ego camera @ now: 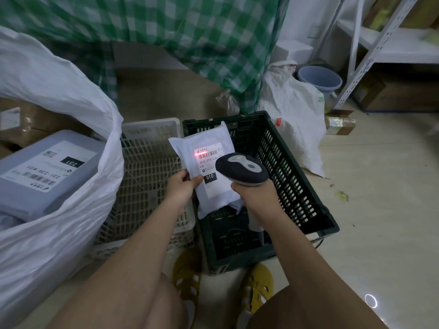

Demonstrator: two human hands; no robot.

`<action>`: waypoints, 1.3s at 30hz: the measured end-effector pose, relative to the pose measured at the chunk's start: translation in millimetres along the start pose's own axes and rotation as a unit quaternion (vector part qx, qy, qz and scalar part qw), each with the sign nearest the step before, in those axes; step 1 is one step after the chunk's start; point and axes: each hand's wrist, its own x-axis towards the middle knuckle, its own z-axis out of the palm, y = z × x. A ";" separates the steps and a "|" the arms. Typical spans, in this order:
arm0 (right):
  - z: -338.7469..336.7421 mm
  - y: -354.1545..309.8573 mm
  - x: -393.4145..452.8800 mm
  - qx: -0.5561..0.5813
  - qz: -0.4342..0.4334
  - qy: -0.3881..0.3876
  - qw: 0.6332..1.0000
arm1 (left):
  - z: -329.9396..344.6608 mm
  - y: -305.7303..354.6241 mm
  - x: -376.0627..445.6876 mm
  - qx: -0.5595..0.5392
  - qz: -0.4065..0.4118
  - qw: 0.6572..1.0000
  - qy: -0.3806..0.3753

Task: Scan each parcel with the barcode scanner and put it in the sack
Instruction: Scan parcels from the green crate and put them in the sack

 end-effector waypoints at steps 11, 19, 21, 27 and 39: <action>3.3 1.3 2.1 -0.020 0.010 0.008 1.000 | -1.9 -0.1 0.1 0.006 0.004 1.000 0.005; 2.1 3.4 0.4 0.016 0.008 0.018 1.000 | -2.4 1.2 -1.5 0.010 0.004 1.000 0.011; 0.3 3.7 -0.3 0.029 0.016 0.020 0.999 | -2.4 2.4 -4.0 0.013 0.009 1.000 0.014; -9.3 -5.5 -9.1 0.107 0.039 0.050 0.992 | -3.1 8.5 -22.1 -0.026 0.026 0.999 0.033; -7.4 -69.4 -50.1 0.136 -0.028 0.103 0.985 | -26.7 85.1 -95.7 0.012 0.180 0.980 0.087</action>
